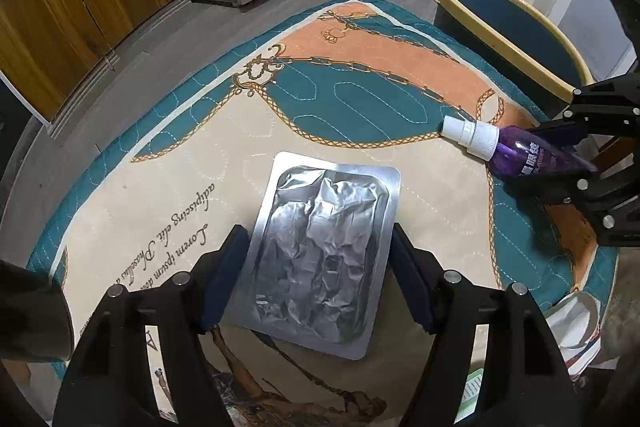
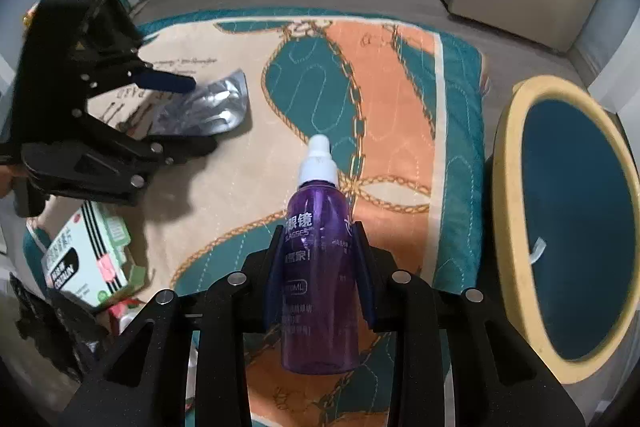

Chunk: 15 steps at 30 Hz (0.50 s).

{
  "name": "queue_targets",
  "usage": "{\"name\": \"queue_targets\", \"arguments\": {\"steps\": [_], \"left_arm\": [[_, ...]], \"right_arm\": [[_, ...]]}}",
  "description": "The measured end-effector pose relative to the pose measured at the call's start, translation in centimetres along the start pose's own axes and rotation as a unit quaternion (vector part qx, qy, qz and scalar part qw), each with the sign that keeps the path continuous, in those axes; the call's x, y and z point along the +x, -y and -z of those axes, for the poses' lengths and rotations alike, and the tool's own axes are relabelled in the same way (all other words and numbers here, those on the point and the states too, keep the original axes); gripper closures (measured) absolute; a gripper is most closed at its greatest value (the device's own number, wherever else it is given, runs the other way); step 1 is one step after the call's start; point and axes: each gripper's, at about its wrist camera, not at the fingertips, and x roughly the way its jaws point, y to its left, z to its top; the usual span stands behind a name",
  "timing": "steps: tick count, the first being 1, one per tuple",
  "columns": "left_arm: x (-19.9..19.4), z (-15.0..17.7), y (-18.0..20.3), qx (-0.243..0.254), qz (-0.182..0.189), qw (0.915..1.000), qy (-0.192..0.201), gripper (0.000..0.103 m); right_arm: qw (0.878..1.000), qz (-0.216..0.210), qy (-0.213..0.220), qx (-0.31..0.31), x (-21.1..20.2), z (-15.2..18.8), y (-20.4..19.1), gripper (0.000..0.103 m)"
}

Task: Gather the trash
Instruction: 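Grasp the purple spray bottle with right gripper while left gripper grasps the foil blister pack, then carry blister pack and bottle over the bin and open both grippers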

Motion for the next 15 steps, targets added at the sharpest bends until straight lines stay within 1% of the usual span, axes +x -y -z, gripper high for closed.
{"name": "queue_targets", "arguments": {"steps": [6, 11, 15], "left_arm": [[-0.2, -0.3, -0.2, 0.010, -0.011, 0.9999, 0.004, 0.034], [-1.3, -1.4, -0.3, -0.001, -0.014, 0.9996, 0.025, 0.034], [-2.2, -2.8, 0.1, 0.001, -0.017, 0.9991, 0.038, 0.034]], "right_arm": [[1.000, 0.012, 0.007, -0.006, 0.1, 0.0, -0.3, 0.070], [0.999, 0.023, 0.030, -0.006, -1.2, -0.3, -0.1, 0.070], [0.999, 0.030, 0.044, 0.001, -2.9, -0.6, 0.3, 0.070]]}}
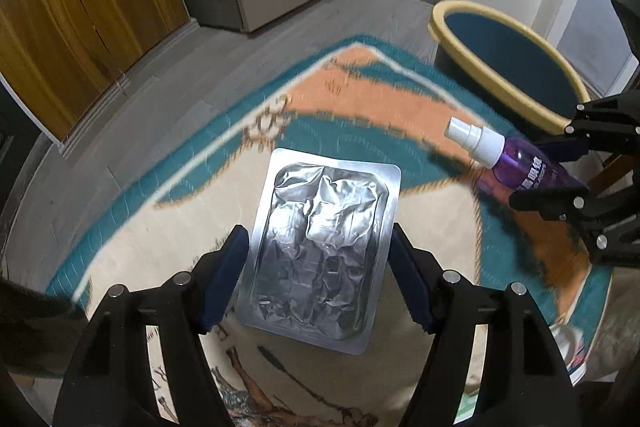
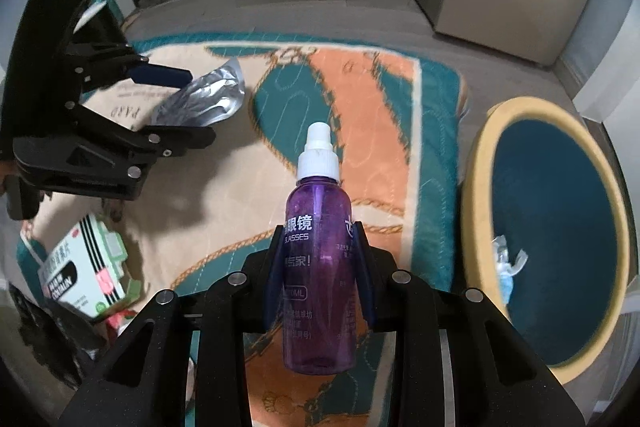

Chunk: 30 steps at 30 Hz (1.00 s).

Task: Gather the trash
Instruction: 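Carry blister pack and bottle over the bin and open both grippers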

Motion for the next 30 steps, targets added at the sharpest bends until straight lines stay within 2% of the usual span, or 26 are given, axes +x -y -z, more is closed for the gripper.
{"name": "queue_targets", "arguments": {"steps": [3, 7, 12, 19, 25, 30], "left_arm": [[-1.2, -1.2, 0.8, 0.007, -0.006, 0.9999, 0.010, 0.034], [-3.9, -2.8, 1.8, -0.008, -0.004, 0.9994, 0.033, 0.034], [-7.5, -5.0, 4.8, -0.015, -0.001, 0.9974, 0.070, 0.034], [-9.4, -8.0, 10.0, -0.018, 0.003, 0.9960, 0.087, 0.034], [-9.0, -9.8, 14.1, 0.006, 0.016, 0.9952, 0.096, 0.034], [-8.0, -10.9, 16.4, 0.022, 0.020, 0.9946, 0.099, 0.034]], "right_arm": [[1.000, 0.013, 0.020, 0.000, -2.1, -0.4, 0.3, 0.070], [0.998, 0.035, 0.054, 0.007, -5.9, -0.5, 0.9, 0.070], [0.994, 0.060, 0.095, 0.017, -11.0, 0.5, 2.5, 0.070], [0.985, 0.083, 0.131, 0.075, -16.1, 2.7, 7.8, 0.070], [0.974, 0.084, 0.135, 0.162, -15.8, 4.3, 14.3, 0.070], [0.968, 0.092, 0.129, 0.197, -14.8, 5.2, 17.6, 0.070]]}}
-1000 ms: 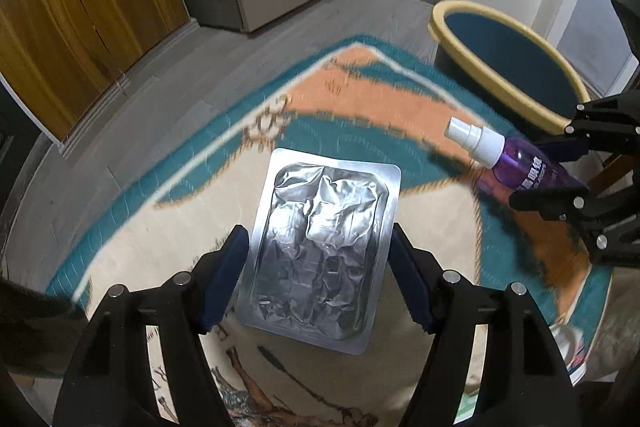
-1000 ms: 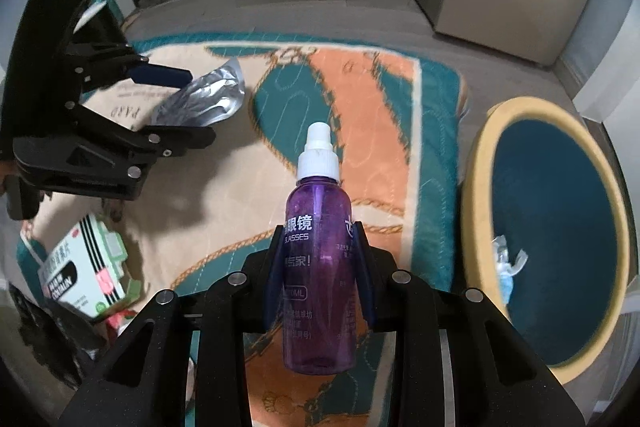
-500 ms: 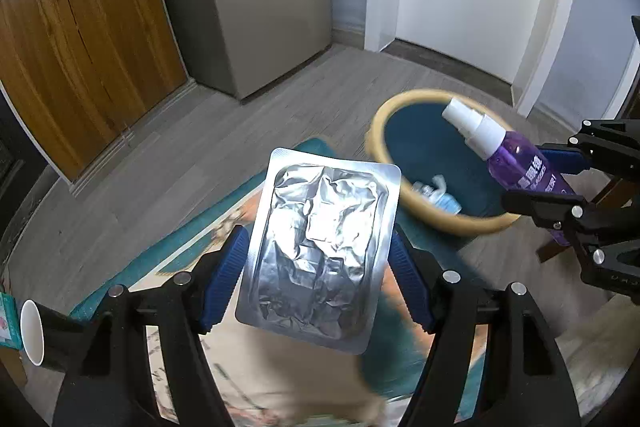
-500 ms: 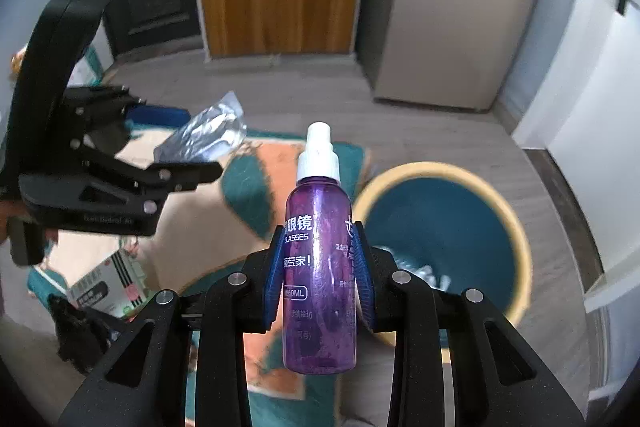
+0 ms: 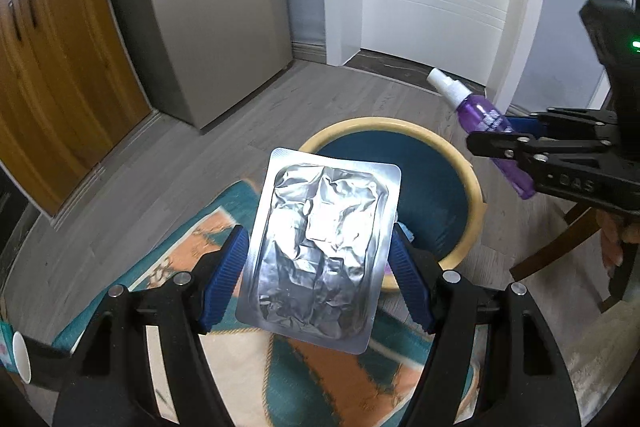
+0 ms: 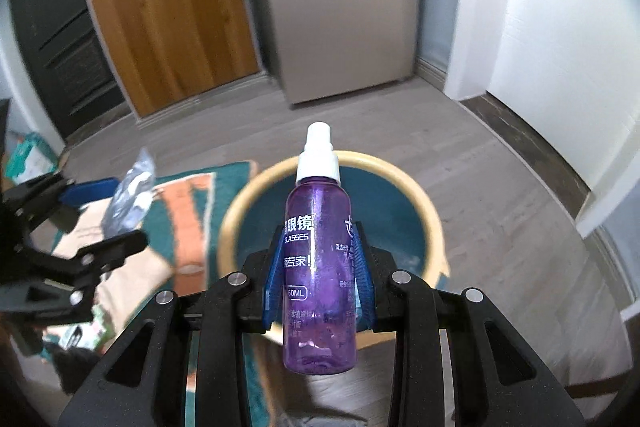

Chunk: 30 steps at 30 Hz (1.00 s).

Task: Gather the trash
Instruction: 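Carry blister pack and bottle over the bin and open both grippers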

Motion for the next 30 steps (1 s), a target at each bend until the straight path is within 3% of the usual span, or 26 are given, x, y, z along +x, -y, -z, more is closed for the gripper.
{"name": "queue_targets", "arguments": {"steps": [8, 13, 18, 21, 24, 25, 30], "left_arm": [[3.5, -0.7, 1.9, 0.020, 0.009, 0.9997, -0.011, 0.034], [6.9, -0.2, 2.9, 0.014, 0.018, 0.9990, -0.038, 0.033], [9.1, 0.1, 3.9, 0.041, 0.020, 0.9977, -0.049, 0.033], [9.5, 0.1, 4.2, 0.037, 0.035, 0.9973, -0.052, 0.032], [9.1, 0.2, 4.2, 0.040, 0.035, 0.9976, -0.044, 0.019], [8.9, 0.2, 4.1, 0.039, 0.034, 0.9978, -0.040, 0.019], [8.1, 0.3, 2.7, 0.023, 0.027, 0.9986, -0.040, 0.019]], "right_arm": [[0.999, -0.002, -0.038, 0.032, 4.1, 0.5, 2.6, 0.069], [0.996, -0.011, -0.063, 0.070, 6.5, 1.2, 4.1, 0.069], [0.991, -0.028, -0.087, 0.099, 8.3, 2.2, 4.6, 0.069], [0.990, -0.033, -0.094, 0.096, 8.6, 2.3, 4.2, 0.069], [0.990, -0.032, -0.093, 0.103, 8.6, 2.1, 4.7, 0.064], [0.990, -0.031, -0.087, 0.106, 8.4, 2.0, 4.9, 0.060], [0.991, -0.036, -0.074, 0.109, 7.8, 1.5, 4.8, 0.058]]}}
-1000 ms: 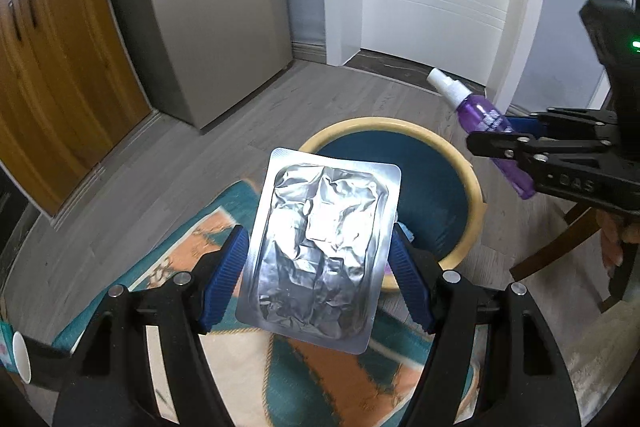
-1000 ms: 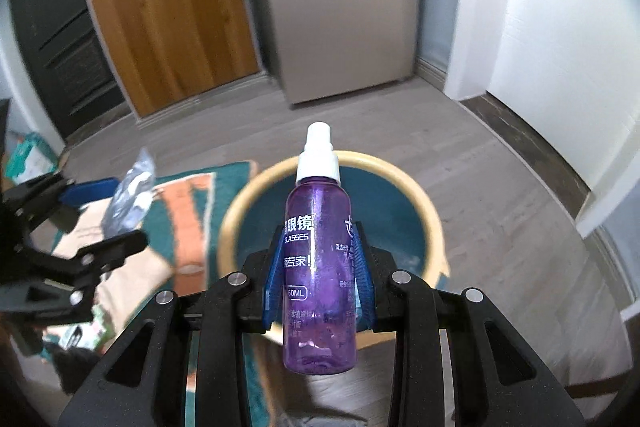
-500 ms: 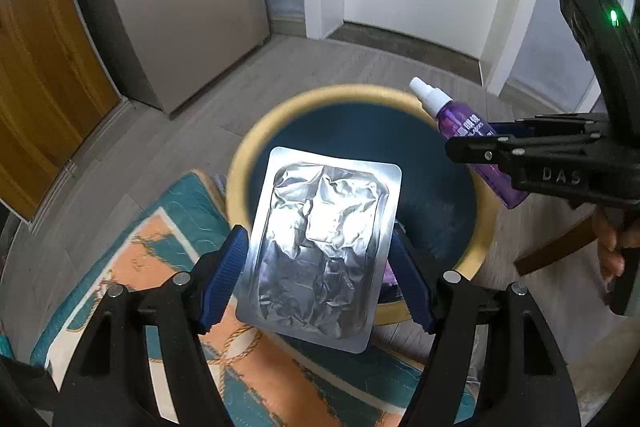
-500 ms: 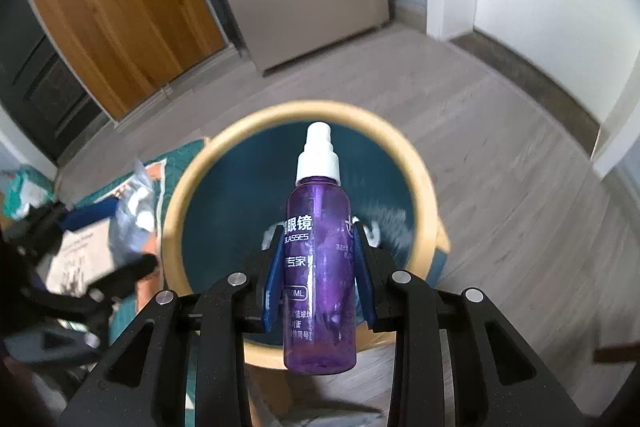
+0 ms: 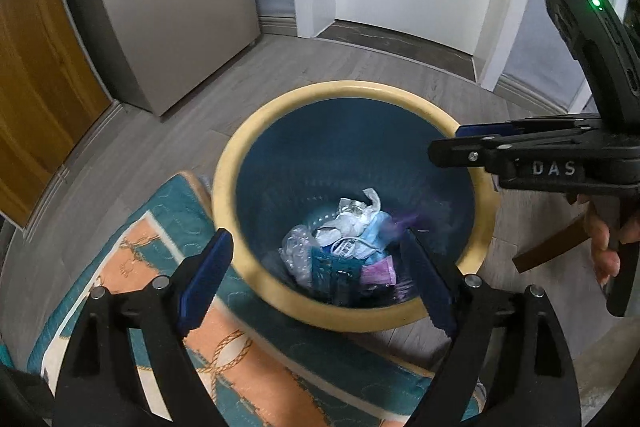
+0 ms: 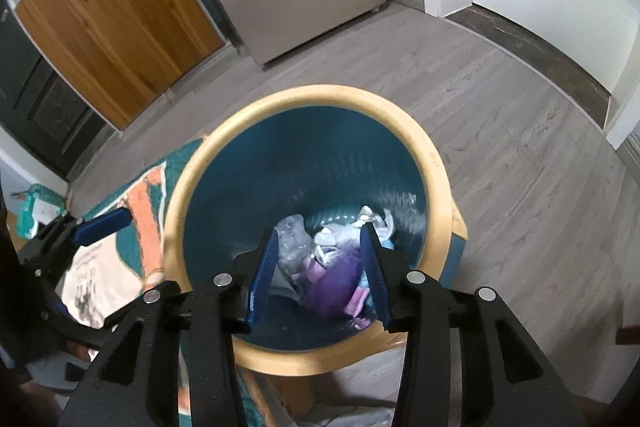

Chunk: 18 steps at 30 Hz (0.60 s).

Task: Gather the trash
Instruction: 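Carry blister pack and bottle over the bin and open both grippers, then move both grippers back to the white medicine box and black bag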

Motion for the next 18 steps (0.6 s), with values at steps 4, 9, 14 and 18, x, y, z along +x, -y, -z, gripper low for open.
{"name": "queue_targets", "arguments": {"steps": [4, 9, 14, 18], "left_arm": [[-1.5, 0.4, -1.3, -0.015, -0.012, 0.9998, 0.003, 0.019], [-4.2, 1.3, -2.5, -0.035, -0.024, 0.9990, 0.014, 0.018], [-6.9, 2.2, -4.3, -0.061, -0.037, 0.9971, 0.027, 0.018], [-9.1, 3.0, -5.5, -0.072, -0.054, 0.9954, 0.034, 0.018]], "right_arm": [[1.000, 0.001, 0.008, -0.010, -0.6, 0.1, -0.7, 0.056], [0.999, -0.003, 0.029, -0.028, -2.7, 0.0, -2.2, 0.048], [0.997, 0.003, 0.055, -0.056, -4.9, 0.6, -4.2, 0.034], [0.995, -0.006, 0.073, -0.072, -6.4, 1.2, -5.8, 0.017]]}}
